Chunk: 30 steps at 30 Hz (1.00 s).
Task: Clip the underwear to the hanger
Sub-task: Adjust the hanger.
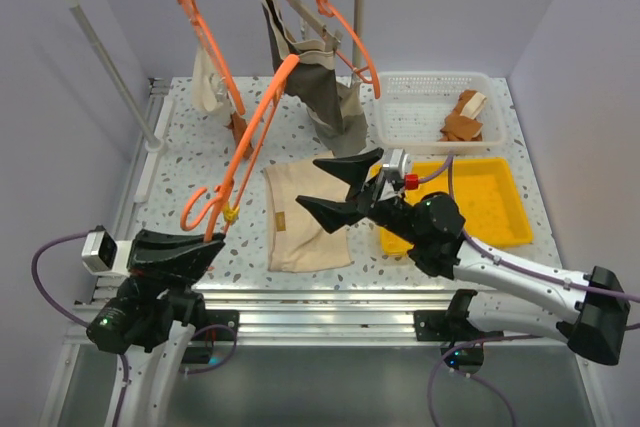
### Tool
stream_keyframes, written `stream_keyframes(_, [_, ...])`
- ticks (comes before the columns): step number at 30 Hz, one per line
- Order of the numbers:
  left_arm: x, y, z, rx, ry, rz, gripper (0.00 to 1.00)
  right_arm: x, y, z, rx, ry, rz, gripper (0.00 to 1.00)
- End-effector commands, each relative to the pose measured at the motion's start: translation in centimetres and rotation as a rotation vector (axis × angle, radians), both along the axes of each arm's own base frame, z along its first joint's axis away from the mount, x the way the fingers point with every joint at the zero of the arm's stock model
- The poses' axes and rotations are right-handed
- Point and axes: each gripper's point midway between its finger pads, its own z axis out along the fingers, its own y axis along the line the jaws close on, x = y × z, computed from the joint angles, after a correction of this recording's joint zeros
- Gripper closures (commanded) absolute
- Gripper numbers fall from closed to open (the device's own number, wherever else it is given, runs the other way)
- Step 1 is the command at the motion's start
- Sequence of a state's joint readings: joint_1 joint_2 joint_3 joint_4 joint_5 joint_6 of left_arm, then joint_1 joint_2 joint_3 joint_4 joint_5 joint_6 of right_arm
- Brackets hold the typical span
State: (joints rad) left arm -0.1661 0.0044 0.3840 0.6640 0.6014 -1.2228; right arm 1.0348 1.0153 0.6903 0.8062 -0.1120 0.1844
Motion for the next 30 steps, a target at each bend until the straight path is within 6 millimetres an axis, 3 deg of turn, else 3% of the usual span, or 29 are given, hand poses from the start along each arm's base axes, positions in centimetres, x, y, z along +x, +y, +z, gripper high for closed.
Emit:
stream_keyframes(1, [-6.0, 0.3, 0.9, -0.041, -0.187, -0.146, 1.00, -2.1, -0.3, 4.9, 0.132, -0.072, 0.164, 0.17])
stream_keyframes(3, [-7.0, 0.4, 0.6, -0.065, -0.201, -0.220, 1.00, -2.6, -0.7, 6.6, 0.185, -0.104, 0.221, 0.18])
stream_keyframes(5, [-6.8, 0.4, -0.1, -0.081, -0.173, -0.266, 1.00, -2.7, -0.1, 7.2, 0.208, -0.098, 0.274, 0.20])
stream_keyframes(11, [-6.9, 0.4, 0.3, -0.080, -0.177, -0.276, 1.00, -3.6, 0.7, 8.7, 0.256, -0.147, 0.375, 0.20])
stream_keyframes(26, [-5.7, 0.6, -1.0, -0.135, -0.113, -0.372, 1.00, -6.4, 1.4, 10.4, 0.264, -0.233, 0.573, 0.20])
stream_keyframes(30, [-5.7, 0.6, -1.0, -0.137, -0.110, -0.385, 1.00, -6.3, 1.8, 10.4, 0.250, -0.235, 0.582, 0.20])
